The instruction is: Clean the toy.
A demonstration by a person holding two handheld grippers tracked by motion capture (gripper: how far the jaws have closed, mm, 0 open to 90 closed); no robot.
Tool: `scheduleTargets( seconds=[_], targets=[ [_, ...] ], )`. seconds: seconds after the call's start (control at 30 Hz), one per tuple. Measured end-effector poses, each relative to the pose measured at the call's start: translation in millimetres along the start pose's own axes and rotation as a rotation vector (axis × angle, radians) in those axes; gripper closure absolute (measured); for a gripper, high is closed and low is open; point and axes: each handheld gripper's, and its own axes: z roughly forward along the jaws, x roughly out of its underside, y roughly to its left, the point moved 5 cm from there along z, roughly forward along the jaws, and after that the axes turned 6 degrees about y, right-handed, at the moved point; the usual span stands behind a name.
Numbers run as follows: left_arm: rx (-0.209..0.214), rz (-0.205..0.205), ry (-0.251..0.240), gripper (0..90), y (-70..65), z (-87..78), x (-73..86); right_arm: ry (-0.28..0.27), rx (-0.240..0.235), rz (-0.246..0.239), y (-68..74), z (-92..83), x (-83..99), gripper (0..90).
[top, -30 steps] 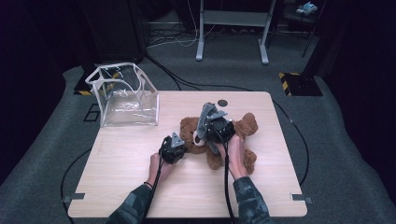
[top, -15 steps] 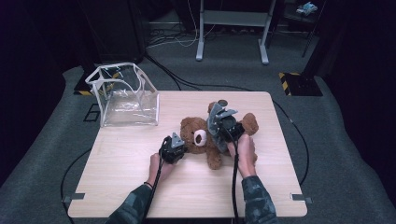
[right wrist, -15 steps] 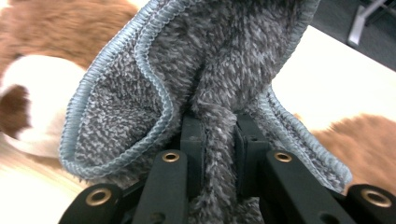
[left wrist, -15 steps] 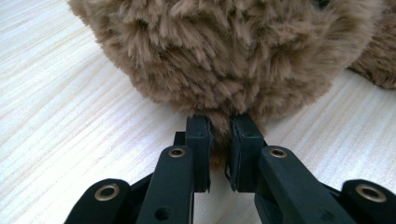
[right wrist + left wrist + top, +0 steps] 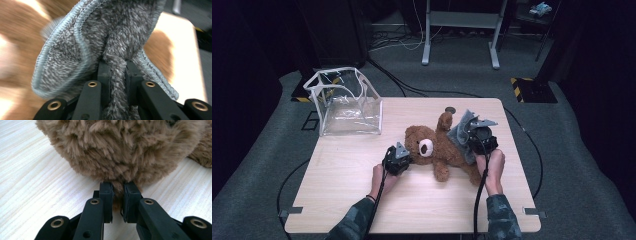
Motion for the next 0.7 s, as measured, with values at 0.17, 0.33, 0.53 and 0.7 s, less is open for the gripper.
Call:
scheduleTargets(
  seconds=[0.17, 0.33, 0.53, 0.7],
  targets=[
    [0.000, 0.001, 0.001, 80.2, 0.0, -0.1, 0.0, -0.026, -0.084, -0.093, 53.0, -1.6, -21.3, 78.1],
    [0.001, 0.000, 0.001, 80.2, -0.1, -0.1, 0.1, 0.023, -0.065, -0.170, 88.7, 25.0, -25.1, 77.8],
    [0.000, 0.002, 0.000, 80.2, 0.0, -0.1, 0.0, 0.032, -0.061, -0.150, 74.4, 28.4, -19.2, 78.1],
    [0.000, 0.002, -0.002, 80.2, -0.2, 0.0, -0.1, 0.017, -0.018, -0.096, 36.1, 14.9, -8.5, 78.0]
  ],
)
